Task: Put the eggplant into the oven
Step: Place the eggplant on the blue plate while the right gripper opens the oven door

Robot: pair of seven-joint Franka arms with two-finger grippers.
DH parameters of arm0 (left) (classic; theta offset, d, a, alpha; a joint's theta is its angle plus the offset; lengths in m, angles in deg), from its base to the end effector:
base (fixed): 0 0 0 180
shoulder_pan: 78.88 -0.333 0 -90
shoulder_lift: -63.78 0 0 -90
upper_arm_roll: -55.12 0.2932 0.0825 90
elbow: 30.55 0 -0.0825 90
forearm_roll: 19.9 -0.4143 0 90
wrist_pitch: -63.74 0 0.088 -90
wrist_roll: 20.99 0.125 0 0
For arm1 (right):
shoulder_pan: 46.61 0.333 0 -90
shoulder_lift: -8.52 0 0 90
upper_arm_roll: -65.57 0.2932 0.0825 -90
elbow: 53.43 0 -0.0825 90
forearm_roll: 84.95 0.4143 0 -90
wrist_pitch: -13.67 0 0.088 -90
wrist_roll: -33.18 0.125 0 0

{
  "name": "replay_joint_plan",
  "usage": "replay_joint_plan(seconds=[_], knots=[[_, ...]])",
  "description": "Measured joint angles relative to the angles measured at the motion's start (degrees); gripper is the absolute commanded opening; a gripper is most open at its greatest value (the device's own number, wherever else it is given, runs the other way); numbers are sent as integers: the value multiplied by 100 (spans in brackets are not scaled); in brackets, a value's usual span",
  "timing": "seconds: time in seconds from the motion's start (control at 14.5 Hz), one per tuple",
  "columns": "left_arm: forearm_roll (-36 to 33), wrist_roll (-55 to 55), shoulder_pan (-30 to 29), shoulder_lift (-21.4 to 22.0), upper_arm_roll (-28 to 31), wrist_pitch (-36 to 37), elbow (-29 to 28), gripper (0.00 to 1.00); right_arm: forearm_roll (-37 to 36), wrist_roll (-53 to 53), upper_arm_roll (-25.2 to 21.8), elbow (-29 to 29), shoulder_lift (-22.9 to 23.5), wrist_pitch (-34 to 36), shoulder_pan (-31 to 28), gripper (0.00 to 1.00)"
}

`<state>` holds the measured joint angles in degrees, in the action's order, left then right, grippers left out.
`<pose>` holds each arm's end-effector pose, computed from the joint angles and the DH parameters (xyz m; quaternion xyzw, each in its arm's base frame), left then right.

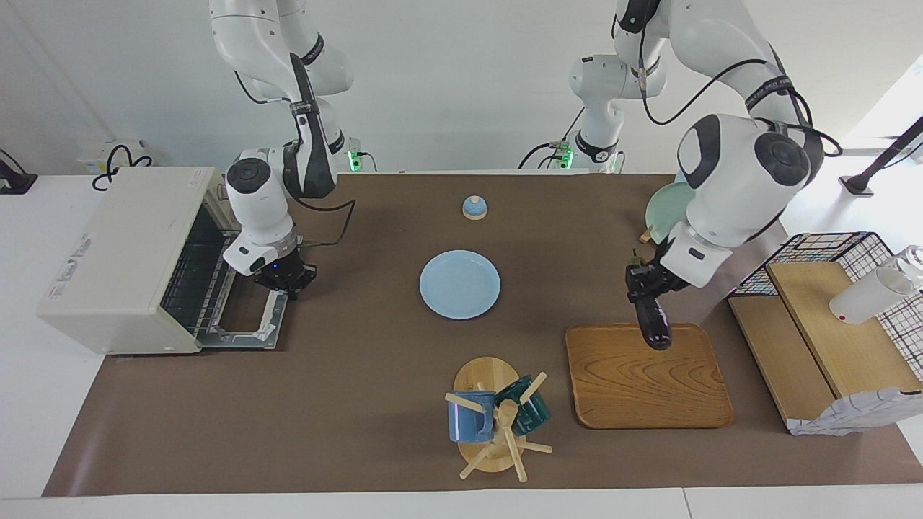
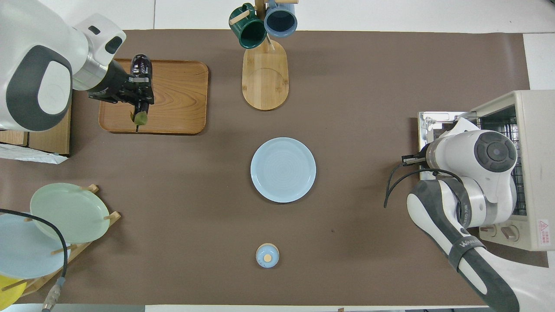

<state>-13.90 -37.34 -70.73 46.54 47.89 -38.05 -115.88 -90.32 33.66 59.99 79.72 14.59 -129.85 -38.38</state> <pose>0.6494 -0.1813 0.4551 0.9973 0.0221 -0.0245 0.0656 0.5428 0.0241 0.2382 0.9971 0.0559 0.0385 0.0333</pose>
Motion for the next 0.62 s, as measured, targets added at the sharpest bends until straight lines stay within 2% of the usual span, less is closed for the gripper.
replay_joint_plan(seconds=[0.21,0.34,0.62], knots=[[172,-521,614,332,-24,9,-478,0,52,40,-24,-171,-26,166,211,0],[347,-662,1048,465,-31,-227,-901,0,53,47,-25,-607,-61,766,301,0],[387,-1505,2057,550,-43,-1743,-1944,0,54,47,-37,-1310,-134,1727,317,0]])
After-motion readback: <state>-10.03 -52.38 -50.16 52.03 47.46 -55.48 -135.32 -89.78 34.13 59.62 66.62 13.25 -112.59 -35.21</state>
